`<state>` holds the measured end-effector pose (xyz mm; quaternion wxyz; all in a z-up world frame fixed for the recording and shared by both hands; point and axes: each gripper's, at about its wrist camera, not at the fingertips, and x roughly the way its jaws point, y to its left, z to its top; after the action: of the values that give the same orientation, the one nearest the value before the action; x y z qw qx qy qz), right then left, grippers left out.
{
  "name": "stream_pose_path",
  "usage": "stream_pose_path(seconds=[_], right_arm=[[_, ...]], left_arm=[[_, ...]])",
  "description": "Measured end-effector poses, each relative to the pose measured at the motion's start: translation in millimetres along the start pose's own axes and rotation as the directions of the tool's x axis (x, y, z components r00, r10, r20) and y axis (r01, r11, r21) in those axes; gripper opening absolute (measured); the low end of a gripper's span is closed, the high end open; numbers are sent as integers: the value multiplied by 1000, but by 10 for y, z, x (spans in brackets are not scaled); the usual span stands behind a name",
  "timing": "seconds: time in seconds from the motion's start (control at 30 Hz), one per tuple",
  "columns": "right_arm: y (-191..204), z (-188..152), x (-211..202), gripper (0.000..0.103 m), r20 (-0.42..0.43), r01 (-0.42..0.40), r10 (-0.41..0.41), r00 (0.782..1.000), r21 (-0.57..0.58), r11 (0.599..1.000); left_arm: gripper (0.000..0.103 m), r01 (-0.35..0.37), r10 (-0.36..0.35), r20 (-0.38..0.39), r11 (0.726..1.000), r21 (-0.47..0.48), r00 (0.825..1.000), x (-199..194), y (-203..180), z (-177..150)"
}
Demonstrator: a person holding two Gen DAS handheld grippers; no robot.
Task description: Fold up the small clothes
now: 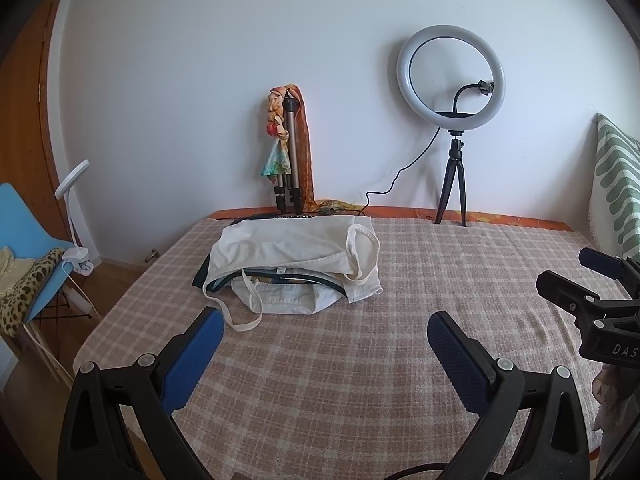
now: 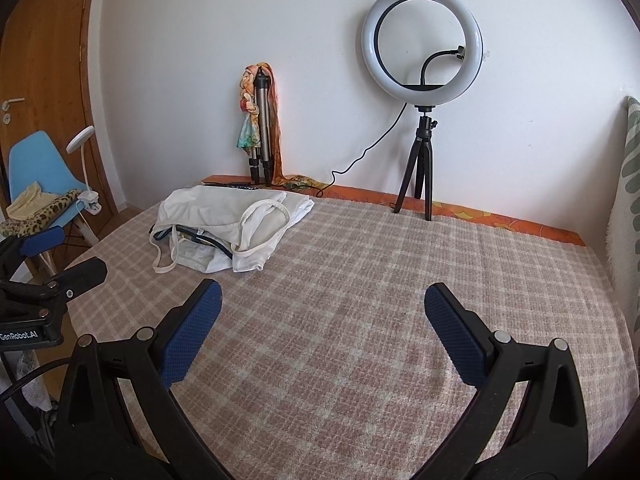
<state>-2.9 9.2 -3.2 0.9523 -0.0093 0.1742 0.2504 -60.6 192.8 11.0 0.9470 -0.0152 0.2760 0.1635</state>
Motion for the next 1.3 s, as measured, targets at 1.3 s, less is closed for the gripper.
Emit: stream_pose_path(seconds=[1.3], right_arm=[[18,-37,35,103,-15,-8,8,1000,-2,1000]], left_arm=[[103,2,-2,-4,1000,13,1000,-2,-24,-2]])
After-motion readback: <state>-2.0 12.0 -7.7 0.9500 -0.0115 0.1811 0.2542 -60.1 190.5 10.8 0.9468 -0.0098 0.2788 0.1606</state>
